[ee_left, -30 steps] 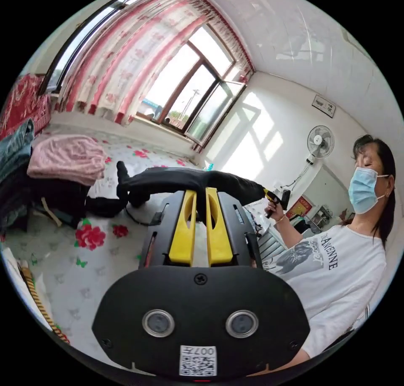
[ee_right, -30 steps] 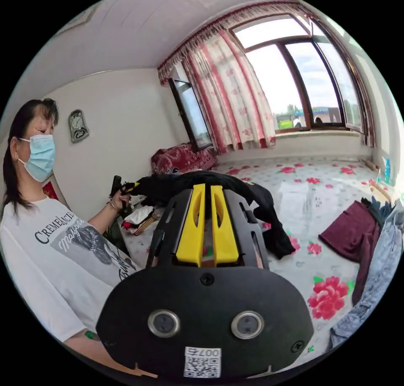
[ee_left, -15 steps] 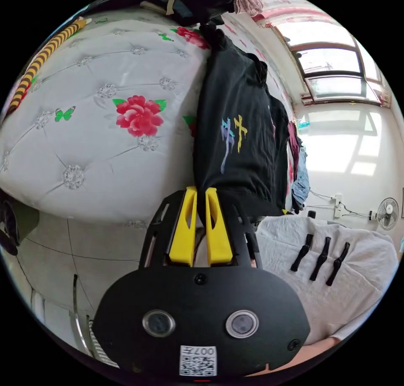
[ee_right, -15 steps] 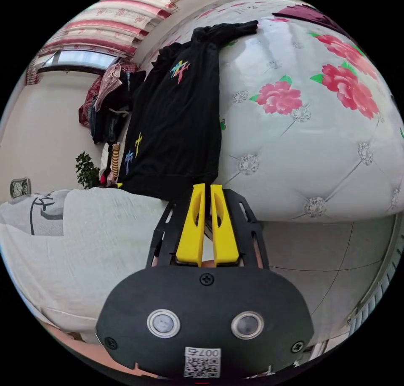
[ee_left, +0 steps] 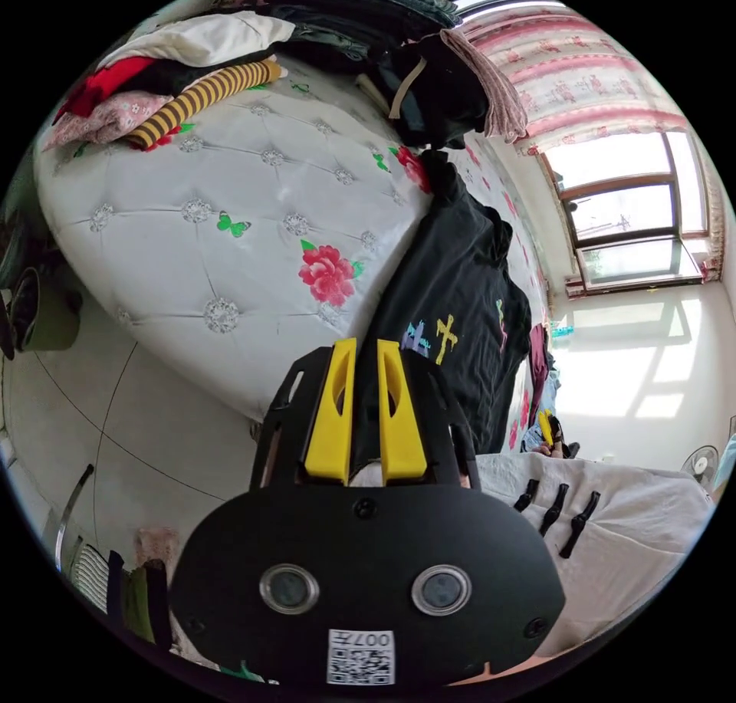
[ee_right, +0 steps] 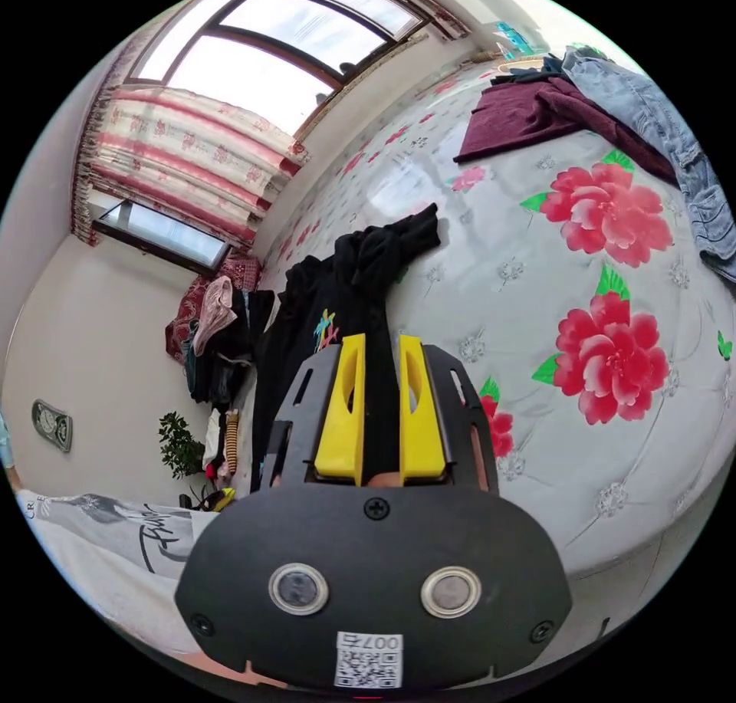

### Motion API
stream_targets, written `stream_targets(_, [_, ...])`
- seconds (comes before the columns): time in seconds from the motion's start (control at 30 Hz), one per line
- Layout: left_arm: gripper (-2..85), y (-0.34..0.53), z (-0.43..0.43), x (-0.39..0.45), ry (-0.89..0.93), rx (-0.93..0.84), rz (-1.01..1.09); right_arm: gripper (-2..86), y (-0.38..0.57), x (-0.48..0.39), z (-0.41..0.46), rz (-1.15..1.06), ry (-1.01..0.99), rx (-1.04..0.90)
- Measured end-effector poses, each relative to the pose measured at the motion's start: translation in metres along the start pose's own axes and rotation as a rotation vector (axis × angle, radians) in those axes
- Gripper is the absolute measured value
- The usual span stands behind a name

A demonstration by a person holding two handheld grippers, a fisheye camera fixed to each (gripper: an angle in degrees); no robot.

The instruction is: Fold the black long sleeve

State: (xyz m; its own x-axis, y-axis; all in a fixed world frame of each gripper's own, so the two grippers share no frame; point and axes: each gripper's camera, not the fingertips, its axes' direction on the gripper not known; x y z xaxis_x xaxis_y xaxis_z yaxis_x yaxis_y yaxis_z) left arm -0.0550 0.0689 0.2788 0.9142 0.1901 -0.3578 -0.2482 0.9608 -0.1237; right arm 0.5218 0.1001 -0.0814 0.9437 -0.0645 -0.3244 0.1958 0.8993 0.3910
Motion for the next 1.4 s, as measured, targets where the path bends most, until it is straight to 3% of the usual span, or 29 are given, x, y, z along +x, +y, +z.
stream_targets(0.47, [4.6, -0.036, 0.065, 0.051, 0.027, -0.102, -0.112, 7.9, -0.176, -0.01, 0.156, -0.037, 0.345, -0.077])
stream_targets(0.57, [4.5, -0.052, 0.073, 0.052, 0.045, -0.083, -0.164, 6.1, -0.193, -0.012, 0.197, -0.04, 0.318, -0.178])
stream_targets(0.67, [4.3, -0.068, 0.082, 0.054, 0.063, -0.074, -0.189, 3.5, -0.203, -0.024, 0.206, -0.06, 0.429, -0.233])
stream_targets(0.77, [4.1, -0.086, 0.087, 0.06, 0.07, -0.082, -0.16, 2.3, -0.229, -0.021, 0.142, -0.068, 0.361, -0.148])
stream_targets(0.9, [3.9, -0.109, 0.086, 0.064, 0.081, -0.076, -0.105, 2.8, -0.257, -0.014, -0.056, 0.116, 0.724, 0.361])
stream_targets(0.97, [3.9, -0.122, 0.087, 0.061, 0.081, -0.074, -0.095, 4.1, -0.261, -0.014, -0.116, 0.161, 0.817, 0.445])
stream_targets(1.07, [4.5, -0.147, 0.091, 0.057, 0.078, -0.059, -0.076, 5.7, -0.262, -0.01, -0.156, 0.2, 0.774, 0.382])
stream_targets(1.17, [5.2, -0.18, 0.096, 0.057, 0.12, -0.011, -0.067, 6.1, -0.241, -0.034, -0.132, 0.106, 0.778, 0.349])
stream_targets(1.4, [9.6, -0.273, 0.132, 0.066, 0.278, 0.083, -0.084, 5.9, -0.148, -0.116, 0.116, -0.255, 0.42, -0.244])
